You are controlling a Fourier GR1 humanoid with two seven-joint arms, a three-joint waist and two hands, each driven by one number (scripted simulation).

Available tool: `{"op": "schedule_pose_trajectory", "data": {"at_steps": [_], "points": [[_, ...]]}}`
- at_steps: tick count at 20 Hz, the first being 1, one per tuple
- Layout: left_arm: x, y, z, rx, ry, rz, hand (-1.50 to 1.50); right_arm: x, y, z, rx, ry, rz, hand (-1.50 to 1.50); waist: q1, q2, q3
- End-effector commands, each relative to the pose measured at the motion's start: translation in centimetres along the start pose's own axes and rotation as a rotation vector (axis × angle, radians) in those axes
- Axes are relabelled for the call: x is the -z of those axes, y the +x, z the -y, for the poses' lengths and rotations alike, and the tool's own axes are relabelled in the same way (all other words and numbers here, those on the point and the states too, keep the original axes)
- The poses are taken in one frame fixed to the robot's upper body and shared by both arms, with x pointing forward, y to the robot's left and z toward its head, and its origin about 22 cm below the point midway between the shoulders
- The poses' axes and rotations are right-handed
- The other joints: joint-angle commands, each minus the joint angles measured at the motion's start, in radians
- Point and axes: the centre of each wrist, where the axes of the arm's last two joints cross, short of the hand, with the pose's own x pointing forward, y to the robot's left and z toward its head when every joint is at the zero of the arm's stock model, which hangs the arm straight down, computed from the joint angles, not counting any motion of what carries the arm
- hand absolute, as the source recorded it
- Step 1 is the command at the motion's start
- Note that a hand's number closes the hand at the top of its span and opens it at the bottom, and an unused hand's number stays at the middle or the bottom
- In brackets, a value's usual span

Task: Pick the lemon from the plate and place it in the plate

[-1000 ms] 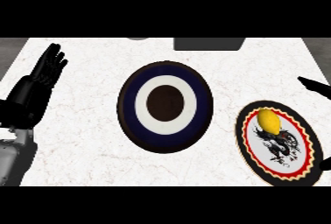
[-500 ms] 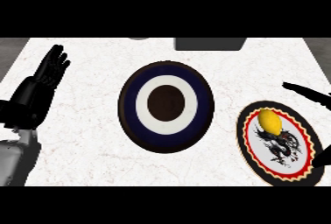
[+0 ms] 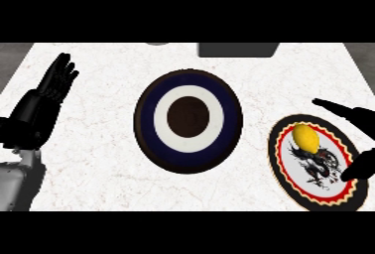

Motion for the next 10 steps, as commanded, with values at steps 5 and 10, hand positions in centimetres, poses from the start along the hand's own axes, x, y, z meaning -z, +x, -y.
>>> {"op": "schedule_pose_trajectory", "data": {"at_steps": [5, 10], "points": [[-0.4, -0.6, 1.0, -0.008, -0.025, -0.009, 0.0, 3.1, -1.1, -4.1, -0.026, 0.071, -0.017, -1.5, -0.001, 0.001, 0.0], [0.1, 0.6, 0.8, 0.003, 0.002, 0.001, 0.0, 3.7, -0.4, -2.8, -0.016, 0.093, -0.008, -1.5, -0.004, -0.001, 0.0]]}}
